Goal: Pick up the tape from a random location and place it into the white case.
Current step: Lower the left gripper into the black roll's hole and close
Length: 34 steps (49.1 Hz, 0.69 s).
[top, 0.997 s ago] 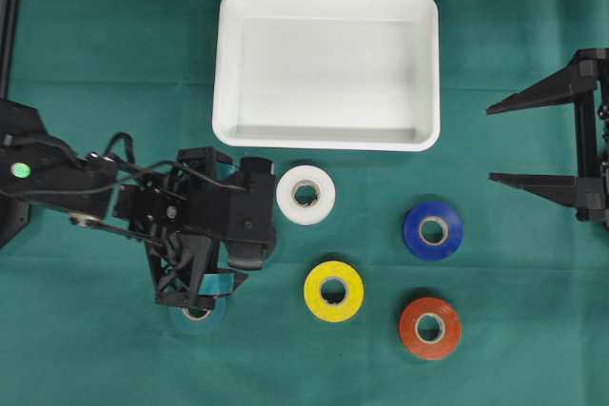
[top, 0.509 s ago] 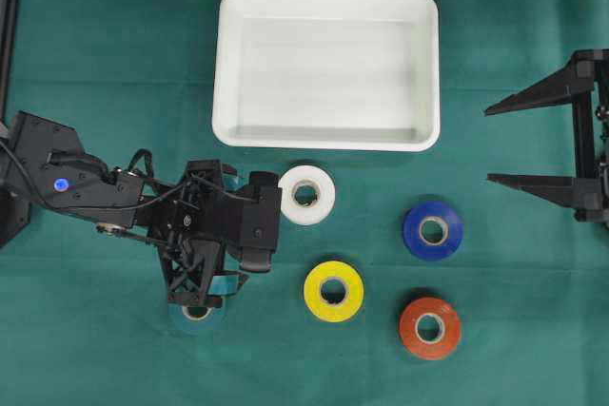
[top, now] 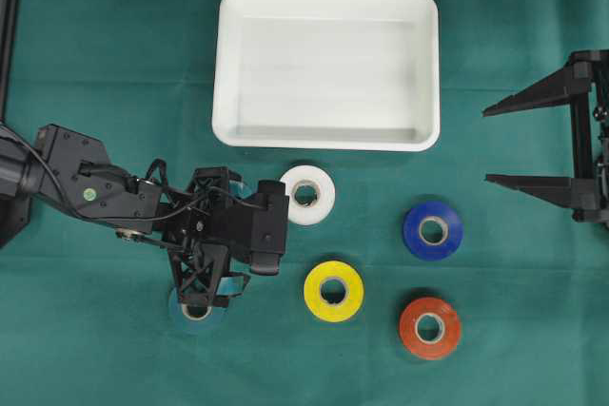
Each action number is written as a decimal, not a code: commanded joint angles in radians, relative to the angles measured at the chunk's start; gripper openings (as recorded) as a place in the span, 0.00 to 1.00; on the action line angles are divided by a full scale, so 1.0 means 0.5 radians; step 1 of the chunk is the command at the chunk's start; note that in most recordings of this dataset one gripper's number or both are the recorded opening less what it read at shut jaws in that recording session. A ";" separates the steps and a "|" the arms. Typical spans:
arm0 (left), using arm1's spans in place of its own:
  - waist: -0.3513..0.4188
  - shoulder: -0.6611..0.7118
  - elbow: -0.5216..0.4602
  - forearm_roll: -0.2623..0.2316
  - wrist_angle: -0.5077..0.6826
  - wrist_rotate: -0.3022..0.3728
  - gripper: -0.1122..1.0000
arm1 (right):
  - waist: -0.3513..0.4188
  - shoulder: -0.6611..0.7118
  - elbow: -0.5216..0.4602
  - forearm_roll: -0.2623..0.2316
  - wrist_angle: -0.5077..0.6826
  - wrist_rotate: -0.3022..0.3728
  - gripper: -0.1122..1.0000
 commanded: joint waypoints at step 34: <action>-0.006 0.156 -0.012 0.006 -0.080 0.009 0.88 | -0.003 0.021 -0.043 -0.006 -0.009 -0.003 0.93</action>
